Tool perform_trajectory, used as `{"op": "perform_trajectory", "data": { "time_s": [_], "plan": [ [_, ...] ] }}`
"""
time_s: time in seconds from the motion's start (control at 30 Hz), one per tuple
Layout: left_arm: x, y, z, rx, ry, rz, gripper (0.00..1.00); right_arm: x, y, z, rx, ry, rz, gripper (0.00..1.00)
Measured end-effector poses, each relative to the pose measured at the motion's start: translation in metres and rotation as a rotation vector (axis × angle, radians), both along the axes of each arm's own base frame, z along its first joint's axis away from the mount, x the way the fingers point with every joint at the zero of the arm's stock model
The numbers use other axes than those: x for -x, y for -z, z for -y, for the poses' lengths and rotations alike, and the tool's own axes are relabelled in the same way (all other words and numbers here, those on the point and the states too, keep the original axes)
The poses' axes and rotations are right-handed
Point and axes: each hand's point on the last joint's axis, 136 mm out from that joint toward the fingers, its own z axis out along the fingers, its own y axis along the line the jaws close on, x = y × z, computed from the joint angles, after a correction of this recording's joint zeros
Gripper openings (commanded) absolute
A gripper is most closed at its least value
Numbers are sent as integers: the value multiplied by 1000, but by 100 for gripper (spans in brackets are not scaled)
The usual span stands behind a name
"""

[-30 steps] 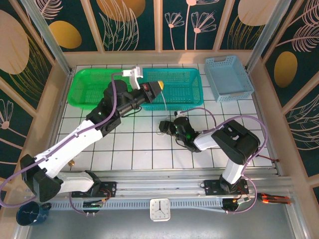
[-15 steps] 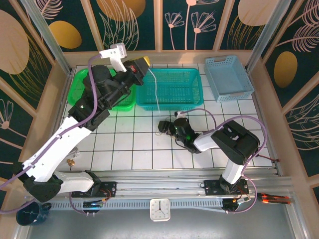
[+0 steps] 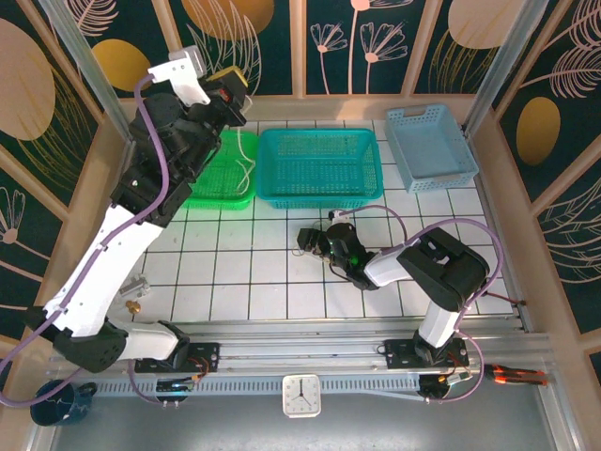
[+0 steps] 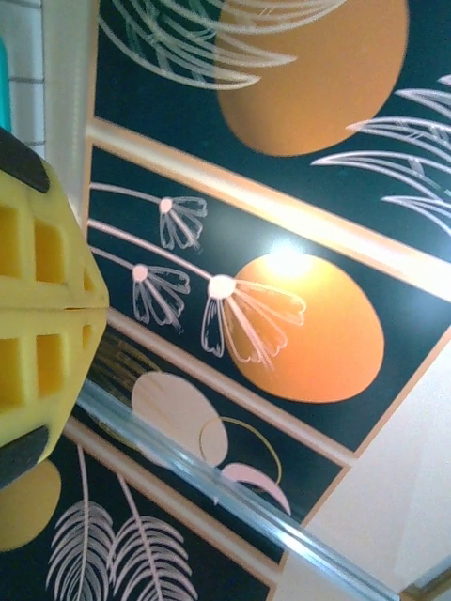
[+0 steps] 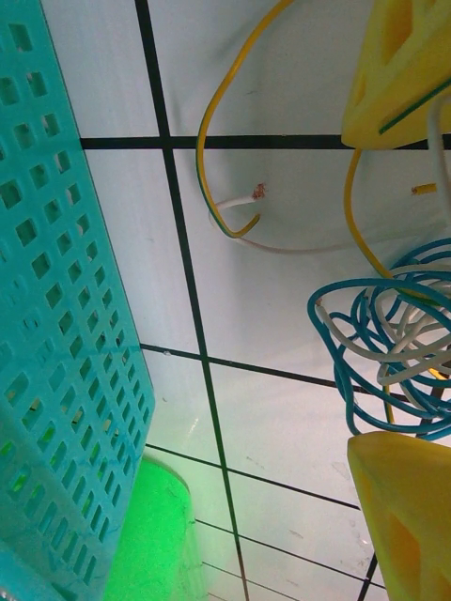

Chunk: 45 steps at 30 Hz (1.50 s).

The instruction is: Untangle the cables

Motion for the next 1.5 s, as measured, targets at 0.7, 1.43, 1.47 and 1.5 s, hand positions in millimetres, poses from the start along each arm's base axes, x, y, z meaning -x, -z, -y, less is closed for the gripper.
{"op": "perform_trajectory", "data": {
  "time_s": [0.7,1.43,1.47,1.5],
  "plan": [
    [-114,128,-108,-279,-445,-198,0,4,-43,-9,60,-81,16,99],
    [-150,261,-168,-355,-551,-412,99,-38,-131,82,-54,121,45,99],
    [-150,261,-166,-353,-542,-411,99,-35,-134,87,-68,123,51,99],
    [-150,260,-164,-351,-530,-412,99,-33,-137,91,-77,126,57,99]
  ]
}}
